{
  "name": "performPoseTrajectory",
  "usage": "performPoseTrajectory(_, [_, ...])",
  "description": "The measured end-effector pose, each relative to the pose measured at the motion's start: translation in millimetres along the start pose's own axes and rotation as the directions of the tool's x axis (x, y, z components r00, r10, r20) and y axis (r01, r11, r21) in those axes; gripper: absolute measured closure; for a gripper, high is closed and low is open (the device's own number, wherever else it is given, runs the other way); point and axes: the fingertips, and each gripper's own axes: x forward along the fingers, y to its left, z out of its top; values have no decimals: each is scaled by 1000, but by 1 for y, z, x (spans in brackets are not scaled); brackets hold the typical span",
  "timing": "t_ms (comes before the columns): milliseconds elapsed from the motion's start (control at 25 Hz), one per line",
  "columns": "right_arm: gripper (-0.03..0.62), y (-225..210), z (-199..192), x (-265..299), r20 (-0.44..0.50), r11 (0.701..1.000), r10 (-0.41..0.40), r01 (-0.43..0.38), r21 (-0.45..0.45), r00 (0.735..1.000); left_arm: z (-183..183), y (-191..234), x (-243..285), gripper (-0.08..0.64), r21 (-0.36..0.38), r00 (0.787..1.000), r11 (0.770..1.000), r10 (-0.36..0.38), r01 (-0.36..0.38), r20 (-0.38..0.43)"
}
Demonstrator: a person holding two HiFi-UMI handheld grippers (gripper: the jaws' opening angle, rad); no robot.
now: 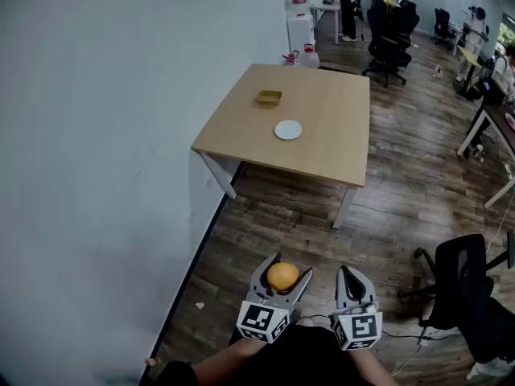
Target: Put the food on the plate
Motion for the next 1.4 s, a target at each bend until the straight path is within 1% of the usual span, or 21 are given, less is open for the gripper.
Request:
performPoseTrajectory(160, [532,-13,5,8,60,998,17,-21,66,998,-1,9,13,229,-19,1000,1000,13,-13,11])
performPoseTrajectory(320, [532,-20,11,29,79,999,37,-40,32,996,-7,27,35,229,-18,1000,1000,10,-10,-4])
performPoseTrajectory(400, [532,-27,14,44,71,999,29,-31,24,997,-9,38,50,229,-27,1000,1000,0,0,-15])
performPoseTrajectory(560, [532,-49,16,82,36,999,-23,22,33,999,-18,72,85,229,-59,999,998,-27,25,-39])
performPoseTrajectory(680, [532,-67,27,115,23,998,-64,63,14,998,-21,99,112,229,-89,998,996,-33,29,-47])
performPoseTrajectory(760, [532,-76,36,138,19,996,-84,84,5,996,-17,113,132,229,-93,998,995,-49,44,-47])
performPoseTrajectory(960, [532,-78,51,205,-10,996,-84,84,24,996,-2,158,172,229,-93,995,992,-88,84,-42])
performPoseTrajectory(1160, [532,-73,70,268,-7,998,-66,66,-10,998,5,201,203,229,-122,992,986,-117,110,-48])
performPoseTrajectory(1240, [532,-76,74,289,-13,997,-76,76,-11,997,6,219,214,229,-135,990,983,-131,123,-57])
performPoseTrajectory(1400, [532,-80,75,314,-33,993,-114,114,3,993,10,251,231,229,-127,987,982,-147,138,-65])
